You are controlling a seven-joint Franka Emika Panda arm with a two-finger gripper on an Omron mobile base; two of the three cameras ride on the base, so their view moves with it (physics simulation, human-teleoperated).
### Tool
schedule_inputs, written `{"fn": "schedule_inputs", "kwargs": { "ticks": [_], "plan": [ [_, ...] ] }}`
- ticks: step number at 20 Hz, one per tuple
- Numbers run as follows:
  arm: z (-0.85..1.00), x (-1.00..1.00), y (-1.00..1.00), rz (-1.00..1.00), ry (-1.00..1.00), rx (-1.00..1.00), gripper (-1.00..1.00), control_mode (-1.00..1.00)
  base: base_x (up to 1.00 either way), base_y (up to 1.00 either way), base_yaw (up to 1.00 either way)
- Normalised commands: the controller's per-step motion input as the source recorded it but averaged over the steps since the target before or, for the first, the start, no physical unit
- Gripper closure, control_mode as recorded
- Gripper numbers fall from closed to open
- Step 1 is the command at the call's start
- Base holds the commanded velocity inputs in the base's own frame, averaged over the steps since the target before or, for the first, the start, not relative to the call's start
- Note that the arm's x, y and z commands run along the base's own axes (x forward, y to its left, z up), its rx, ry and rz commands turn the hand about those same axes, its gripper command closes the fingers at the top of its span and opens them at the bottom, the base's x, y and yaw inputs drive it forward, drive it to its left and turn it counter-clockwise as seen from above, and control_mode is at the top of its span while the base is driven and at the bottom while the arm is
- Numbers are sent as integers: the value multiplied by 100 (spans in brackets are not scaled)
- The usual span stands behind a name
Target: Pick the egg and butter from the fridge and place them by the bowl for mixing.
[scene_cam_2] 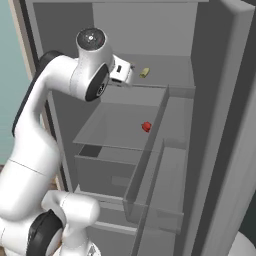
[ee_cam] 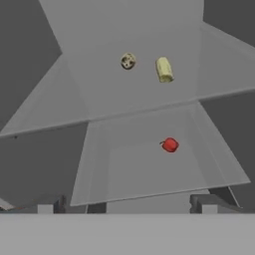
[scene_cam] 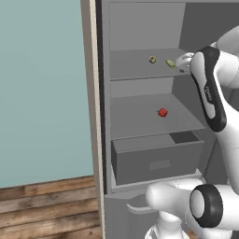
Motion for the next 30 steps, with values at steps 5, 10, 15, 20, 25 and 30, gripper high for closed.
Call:
{"fn": "schedule_inputs", "kwargs": {
  "ticks": [5, 10, 15, 20, 25, 30],
  "plan": [
    [27, 35, -14, 0, 0, 5, -100, -100, 0, 0, 0],
    [6, 49, -4, 0, 5, 0, -100, -100, 0, 0, 0],
    [-14, 47, -7, 0, 0, 0, -100, -100, 0, 0, 0],
    [-24, 47, -9, 0, 0, -1, -100, -100, 0, 0, 0],
    [-13, 50, -12, 0, 2, -4, -100, -100, 0, 0, 0],
    [-3, 39, -22, 1, 0, -7, -100, -100, 0, 0, 0]
  ]
}}
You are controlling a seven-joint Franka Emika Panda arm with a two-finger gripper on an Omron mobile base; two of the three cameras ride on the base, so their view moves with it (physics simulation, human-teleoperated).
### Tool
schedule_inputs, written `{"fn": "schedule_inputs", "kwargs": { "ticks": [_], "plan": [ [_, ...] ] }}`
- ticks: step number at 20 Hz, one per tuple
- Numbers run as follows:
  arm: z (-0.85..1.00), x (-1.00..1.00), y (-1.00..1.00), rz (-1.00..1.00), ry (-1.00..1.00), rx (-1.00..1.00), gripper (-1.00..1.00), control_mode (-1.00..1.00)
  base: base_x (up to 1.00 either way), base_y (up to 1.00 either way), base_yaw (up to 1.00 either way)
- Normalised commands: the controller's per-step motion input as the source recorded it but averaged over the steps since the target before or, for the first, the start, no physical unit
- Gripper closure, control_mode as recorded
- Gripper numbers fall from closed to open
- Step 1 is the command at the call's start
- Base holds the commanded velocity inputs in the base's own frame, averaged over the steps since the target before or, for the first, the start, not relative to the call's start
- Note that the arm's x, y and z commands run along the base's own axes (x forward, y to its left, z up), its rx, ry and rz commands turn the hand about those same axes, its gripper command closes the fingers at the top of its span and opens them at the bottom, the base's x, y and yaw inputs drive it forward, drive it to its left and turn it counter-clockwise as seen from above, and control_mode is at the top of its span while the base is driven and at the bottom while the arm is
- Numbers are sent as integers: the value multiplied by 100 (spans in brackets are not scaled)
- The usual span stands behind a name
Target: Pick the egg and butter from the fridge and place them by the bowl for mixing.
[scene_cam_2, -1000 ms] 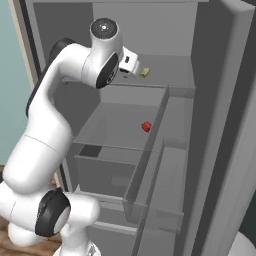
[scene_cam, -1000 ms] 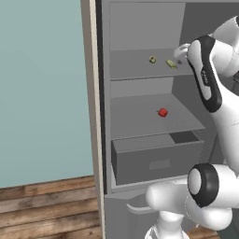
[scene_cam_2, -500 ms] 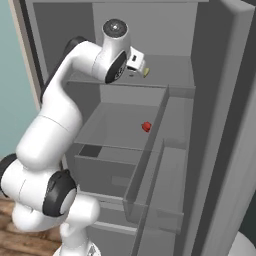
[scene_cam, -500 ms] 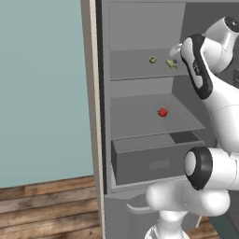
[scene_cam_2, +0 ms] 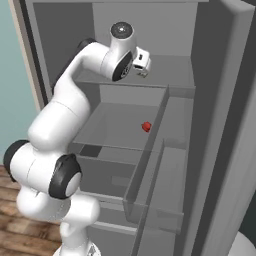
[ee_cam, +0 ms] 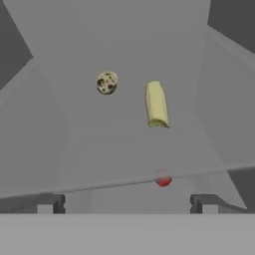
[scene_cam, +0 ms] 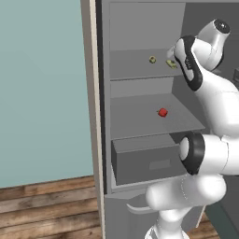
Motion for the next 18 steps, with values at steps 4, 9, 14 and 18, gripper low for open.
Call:
{"fn": "schedule_inputs", "kwargs": {
  "ticks": [4, 9, 14, 18],
  "plan": [
    [-7, 27, -22, 3, 4, -9, -100, -100, 0, 0, 0],
    [-19, 38, -2, 3, 16, -8, -100, -100, 0, 0, 0],
    [-9, 41, -1, 3, 10, -2, -100, -100, 0, 0, 0],
    [-6, 30, -6, 4, 0, 0, -100, -100, 0, 0, 0]
  ]
}}
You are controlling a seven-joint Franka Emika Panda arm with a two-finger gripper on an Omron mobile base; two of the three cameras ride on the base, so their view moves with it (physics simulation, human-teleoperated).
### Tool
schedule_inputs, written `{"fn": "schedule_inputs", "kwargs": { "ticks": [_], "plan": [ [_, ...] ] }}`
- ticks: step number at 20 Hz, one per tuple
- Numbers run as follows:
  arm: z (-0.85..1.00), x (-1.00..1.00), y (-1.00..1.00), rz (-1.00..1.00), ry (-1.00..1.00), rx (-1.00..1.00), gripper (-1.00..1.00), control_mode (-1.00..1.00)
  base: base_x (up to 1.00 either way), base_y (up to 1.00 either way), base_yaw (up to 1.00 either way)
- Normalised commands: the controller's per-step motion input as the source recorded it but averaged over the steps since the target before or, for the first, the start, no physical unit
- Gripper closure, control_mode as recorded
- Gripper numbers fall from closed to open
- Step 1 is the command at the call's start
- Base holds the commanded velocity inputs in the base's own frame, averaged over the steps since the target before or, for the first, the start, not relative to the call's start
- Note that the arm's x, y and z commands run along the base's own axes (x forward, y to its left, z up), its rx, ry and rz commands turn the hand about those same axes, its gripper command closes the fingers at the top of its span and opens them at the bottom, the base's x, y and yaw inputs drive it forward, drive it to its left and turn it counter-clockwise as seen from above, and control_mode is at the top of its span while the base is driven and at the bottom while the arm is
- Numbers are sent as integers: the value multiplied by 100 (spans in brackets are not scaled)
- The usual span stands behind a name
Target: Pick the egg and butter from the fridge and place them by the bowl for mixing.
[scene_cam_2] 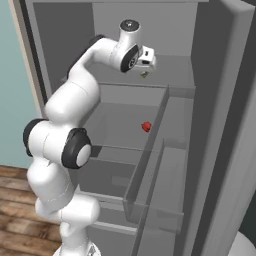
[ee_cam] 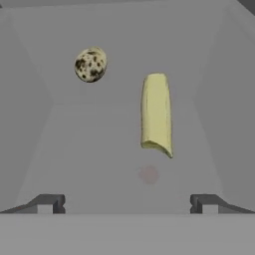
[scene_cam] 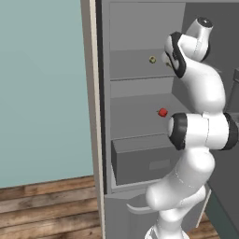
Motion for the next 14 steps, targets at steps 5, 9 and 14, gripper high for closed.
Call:
{"fn": "schedule_inputs", "kwargs": {
  "ticks": [5, 9, 14],
  "plan": [
    [-10, 30, -7, 4, 0, 0, -100, -100, 0, 0, 0],
    [-13, 31, -6, 3, 0, 0, -100, -100, 0, 0, 0],
    [-13, 29, -7, 3, 1, 0, -100, -100, 0, 0, 0]
  ]
}}
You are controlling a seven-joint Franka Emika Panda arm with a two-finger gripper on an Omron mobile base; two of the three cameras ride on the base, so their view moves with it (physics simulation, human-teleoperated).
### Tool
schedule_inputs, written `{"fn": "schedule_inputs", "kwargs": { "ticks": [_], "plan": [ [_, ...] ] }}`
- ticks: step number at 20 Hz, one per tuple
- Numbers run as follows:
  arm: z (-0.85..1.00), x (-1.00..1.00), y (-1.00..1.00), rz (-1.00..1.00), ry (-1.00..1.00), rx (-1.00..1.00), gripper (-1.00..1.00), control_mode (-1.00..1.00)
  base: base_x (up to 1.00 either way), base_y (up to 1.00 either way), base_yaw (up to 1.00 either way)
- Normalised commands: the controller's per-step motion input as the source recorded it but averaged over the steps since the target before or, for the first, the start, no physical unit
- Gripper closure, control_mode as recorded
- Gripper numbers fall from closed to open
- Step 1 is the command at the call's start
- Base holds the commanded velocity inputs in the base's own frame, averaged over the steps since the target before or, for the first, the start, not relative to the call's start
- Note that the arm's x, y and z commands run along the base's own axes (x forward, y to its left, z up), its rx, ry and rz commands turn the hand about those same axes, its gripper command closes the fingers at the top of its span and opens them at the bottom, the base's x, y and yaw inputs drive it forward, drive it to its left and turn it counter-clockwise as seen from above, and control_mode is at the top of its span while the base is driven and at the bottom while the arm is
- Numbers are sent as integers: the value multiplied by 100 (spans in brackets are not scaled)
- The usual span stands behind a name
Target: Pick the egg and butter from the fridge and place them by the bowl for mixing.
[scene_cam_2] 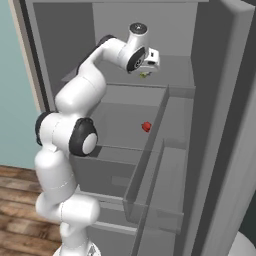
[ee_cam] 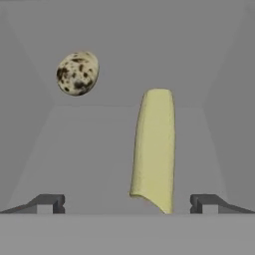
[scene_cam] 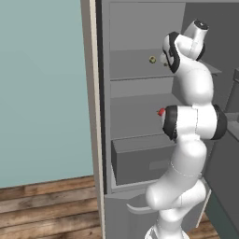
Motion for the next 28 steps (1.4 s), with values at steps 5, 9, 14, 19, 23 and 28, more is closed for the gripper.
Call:
{"fn": "schedule_inputs", "kwargs": {
  "ticks": [5, 9, 14, 19, 23, 28],
  "plan": [
    [-9, 28, -8, 3, 0, 0, -100, -100, 0, 0, 0],
    [-7, 31, -6, 1, 0, 0, -100, -100, 0, 0, 0],
    [-4, 32, 0, 0, 0, 0, -100, -100, 0, 0, 0],
    [-17, 11, -1, 0, 0, 0, 100, -100, 0, 0, 0],
    [-34, 0, 0, 0, 0, 0, 100, -100, 0, 0, 0],
    [-37, -2, 4, 0, 0, 0, 100, -100, 0, 0, 0]
  ]
}}
